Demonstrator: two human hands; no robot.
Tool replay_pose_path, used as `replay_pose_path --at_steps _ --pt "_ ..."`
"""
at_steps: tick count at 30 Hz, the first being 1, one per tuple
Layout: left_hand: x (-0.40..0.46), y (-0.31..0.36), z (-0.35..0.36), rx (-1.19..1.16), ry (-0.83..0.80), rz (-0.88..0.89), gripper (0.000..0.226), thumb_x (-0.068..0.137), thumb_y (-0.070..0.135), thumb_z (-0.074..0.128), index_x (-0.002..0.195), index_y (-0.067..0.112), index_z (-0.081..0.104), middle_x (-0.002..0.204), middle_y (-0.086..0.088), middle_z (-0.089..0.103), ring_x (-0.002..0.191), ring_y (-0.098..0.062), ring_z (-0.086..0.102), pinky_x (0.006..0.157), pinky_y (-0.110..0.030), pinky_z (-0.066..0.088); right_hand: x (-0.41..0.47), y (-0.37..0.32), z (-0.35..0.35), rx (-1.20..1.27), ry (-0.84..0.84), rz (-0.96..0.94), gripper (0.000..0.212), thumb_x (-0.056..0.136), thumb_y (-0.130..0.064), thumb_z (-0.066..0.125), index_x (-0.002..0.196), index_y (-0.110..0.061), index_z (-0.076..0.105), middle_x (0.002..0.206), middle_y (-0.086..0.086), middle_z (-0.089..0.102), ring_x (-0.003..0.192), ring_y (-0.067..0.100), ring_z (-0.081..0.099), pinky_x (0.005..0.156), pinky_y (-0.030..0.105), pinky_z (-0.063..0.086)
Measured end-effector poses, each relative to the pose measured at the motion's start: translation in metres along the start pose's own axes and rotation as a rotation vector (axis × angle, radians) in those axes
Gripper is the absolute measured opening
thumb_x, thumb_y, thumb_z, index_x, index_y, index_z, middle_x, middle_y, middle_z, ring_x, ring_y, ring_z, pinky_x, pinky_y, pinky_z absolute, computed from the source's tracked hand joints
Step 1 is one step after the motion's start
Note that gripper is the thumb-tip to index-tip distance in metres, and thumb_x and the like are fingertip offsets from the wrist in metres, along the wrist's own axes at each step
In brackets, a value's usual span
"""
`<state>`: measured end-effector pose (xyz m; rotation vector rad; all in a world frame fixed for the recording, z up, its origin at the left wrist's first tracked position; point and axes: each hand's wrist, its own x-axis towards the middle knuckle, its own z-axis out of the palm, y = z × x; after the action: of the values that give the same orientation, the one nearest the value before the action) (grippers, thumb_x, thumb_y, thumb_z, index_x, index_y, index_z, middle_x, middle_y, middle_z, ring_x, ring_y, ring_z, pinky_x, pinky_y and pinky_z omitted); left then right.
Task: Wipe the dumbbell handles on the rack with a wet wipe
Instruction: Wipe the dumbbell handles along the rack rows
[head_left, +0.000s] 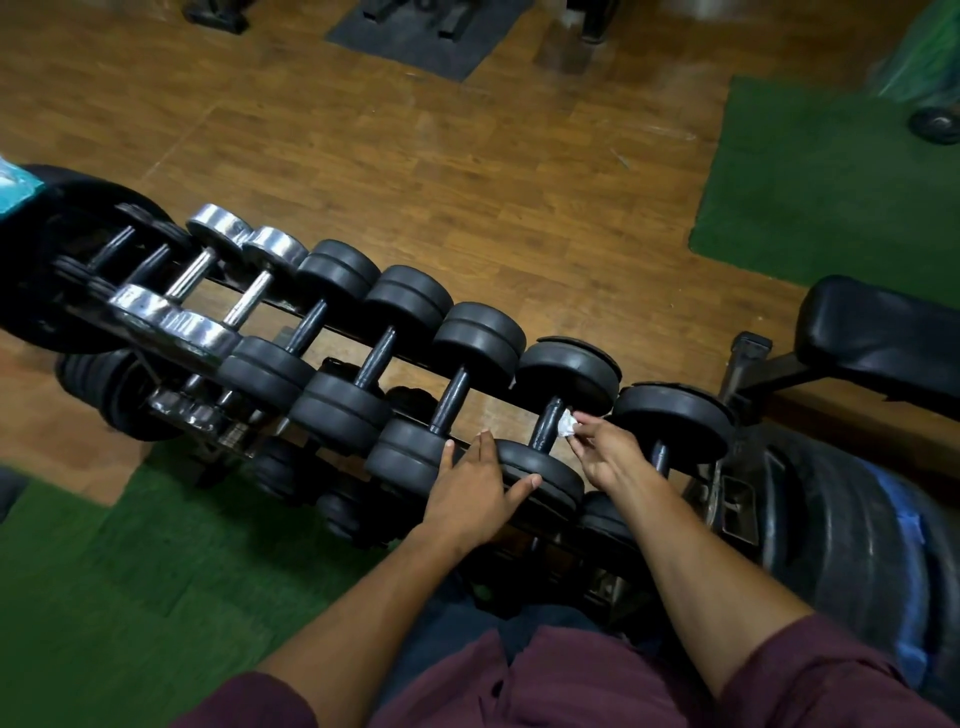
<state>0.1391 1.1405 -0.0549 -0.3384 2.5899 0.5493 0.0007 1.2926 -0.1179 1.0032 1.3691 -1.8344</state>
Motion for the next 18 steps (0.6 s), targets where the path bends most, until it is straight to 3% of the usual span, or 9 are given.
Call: replay_pose_path --at_steps 2,5,11,15,18 --pt "0.001 0.001 -0.001 -0.024 -0.004 -0.004 0.099 0.097 0.073 0.033 0.161 0.001 0.006 0.169 -0.012 0.016 0.155 -0.019 0.018 0.128 -0.043 -0.002 -0.007 -0.001 -0.003 0.060 -0.032 -0.018 0.034 0.095 0.019 0.041 0.120 0.007 0.060 0.104 0.017 0.065 0.087 0.021 0.063 0.089 0.029 0.049" --pt "-0.001 0.006 -0.001 -0.077 0.046 0.033 0.092 0.100 0.065 0.040 0.161 0.004 0.009 0.169 -0.012 0.017 0.156 -0.021 0.014 0.128 -0.044 0.005 -0.019 -0.009 -0.008 0.052 -0.091 -0.068 0.027 0.093 0.018 0.045 0.100 0.003 0.065 0.096 0.015 0.069 0.096 0.023 0.066 0.074 0.024 0.054" --pt "-0.007 0.040 0.007 -0.035 0.181 0.237 0.082 0.099 0.054 0.049 0.162 0.013 0.016 0.169 -0.008 0.016 0.157 -0.021 0.008 0.127 -0.039 0.001 -0.046 -0.030 -0.033 -0.218 -0.159 -0.282 0.024 0.090 0.015 0.051 0.097 0.000 0.068 0.092 0.014 0.071 0.081 0.019 0.069 0.065 0.020 0.056" --pt "-0.012 0.064 0.019 0.020 0.109 0.420 0.078 0.100 0.053 0.047 0.161 0.014 0.018 0.168 -0.004 0.022 0.156 -0.016 0.012 0.128 -0.042 -0.001 -0.056 -0.037 -0.065 -0.319 -0.134 -0.355 0.022 0.089 0.014 0.055 0.094 -0.002 0.069 0.088 0.012 0.071 0.078 0.020 0.068 0.067 0.022 0.057" --pt "-0.014 0.071 0.030 0.057 0.020 0.518 0.078 0.101 0.055 0.045 0.162 0.014 0.018 0.167 -0.004 0.026 0.154 -0.014 0.020 0.127 -0.043 -0.005 -0.056 -0.038 -0.092 -0.621 -0.030 -0.516 0.024 0.088 0.011 0.060 0.091 -0.009 0.072 0.085 0.004 0.073 0.075 0.016 0.066 0.062 0.020 0.052"
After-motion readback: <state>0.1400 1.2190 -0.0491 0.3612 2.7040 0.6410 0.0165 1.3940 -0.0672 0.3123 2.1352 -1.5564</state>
